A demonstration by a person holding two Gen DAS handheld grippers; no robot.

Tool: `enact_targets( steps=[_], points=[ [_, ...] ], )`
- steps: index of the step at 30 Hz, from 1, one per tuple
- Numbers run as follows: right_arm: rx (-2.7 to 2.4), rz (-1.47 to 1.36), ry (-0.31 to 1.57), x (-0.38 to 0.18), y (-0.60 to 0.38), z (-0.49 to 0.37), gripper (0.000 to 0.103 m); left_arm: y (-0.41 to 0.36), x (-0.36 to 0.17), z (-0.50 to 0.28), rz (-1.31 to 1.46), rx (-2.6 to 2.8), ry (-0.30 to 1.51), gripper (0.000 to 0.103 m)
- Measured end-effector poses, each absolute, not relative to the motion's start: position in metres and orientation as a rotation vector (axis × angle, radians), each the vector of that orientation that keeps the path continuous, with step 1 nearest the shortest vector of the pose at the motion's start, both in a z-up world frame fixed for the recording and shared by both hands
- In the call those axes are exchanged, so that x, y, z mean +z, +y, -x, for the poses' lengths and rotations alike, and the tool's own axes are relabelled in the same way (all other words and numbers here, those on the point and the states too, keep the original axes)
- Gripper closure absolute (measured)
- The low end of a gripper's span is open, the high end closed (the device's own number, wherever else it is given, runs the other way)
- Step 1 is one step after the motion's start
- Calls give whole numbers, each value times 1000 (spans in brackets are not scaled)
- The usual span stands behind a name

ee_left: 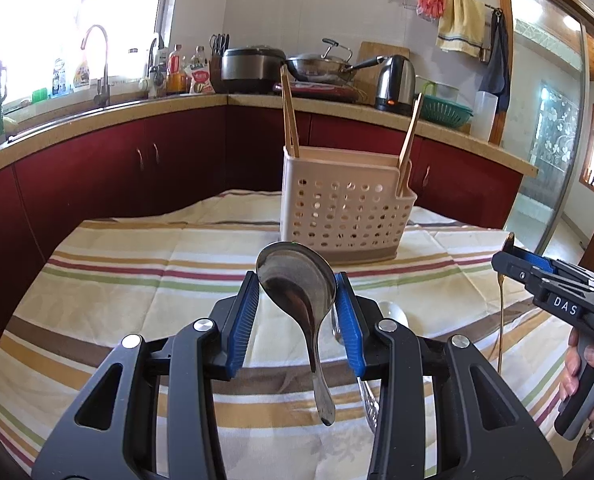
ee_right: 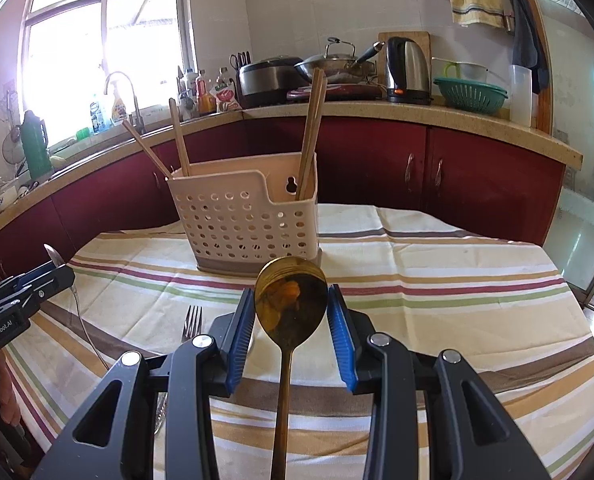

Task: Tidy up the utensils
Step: 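Lift both spoons and carry them over the beige caddy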

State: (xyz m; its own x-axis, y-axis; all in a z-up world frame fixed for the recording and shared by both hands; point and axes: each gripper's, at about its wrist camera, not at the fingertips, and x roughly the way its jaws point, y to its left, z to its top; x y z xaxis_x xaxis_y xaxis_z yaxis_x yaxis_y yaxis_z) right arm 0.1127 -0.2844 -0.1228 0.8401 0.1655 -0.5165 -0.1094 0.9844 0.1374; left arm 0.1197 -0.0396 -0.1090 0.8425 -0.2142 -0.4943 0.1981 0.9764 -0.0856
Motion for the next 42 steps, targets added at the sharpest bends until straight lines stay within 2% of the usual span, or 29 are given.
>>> enact_targets(
  steps=[11,27,34,42],
  points=[
    [175,-112,469,-88,-282,-126,66,-42,-73,-130,45,-255,445,65],
    [187,-95,204,-10,-287,-196,66,-65,6,-196,6,-298,241,65],
    [189,-101,106,-11,-289,-233,66,-75,18,-234,2,-294,195,65],
    [184,-92,40,-32,-284,-266,66,-78,8,-267,-15,-254,173,65]
  ],
)
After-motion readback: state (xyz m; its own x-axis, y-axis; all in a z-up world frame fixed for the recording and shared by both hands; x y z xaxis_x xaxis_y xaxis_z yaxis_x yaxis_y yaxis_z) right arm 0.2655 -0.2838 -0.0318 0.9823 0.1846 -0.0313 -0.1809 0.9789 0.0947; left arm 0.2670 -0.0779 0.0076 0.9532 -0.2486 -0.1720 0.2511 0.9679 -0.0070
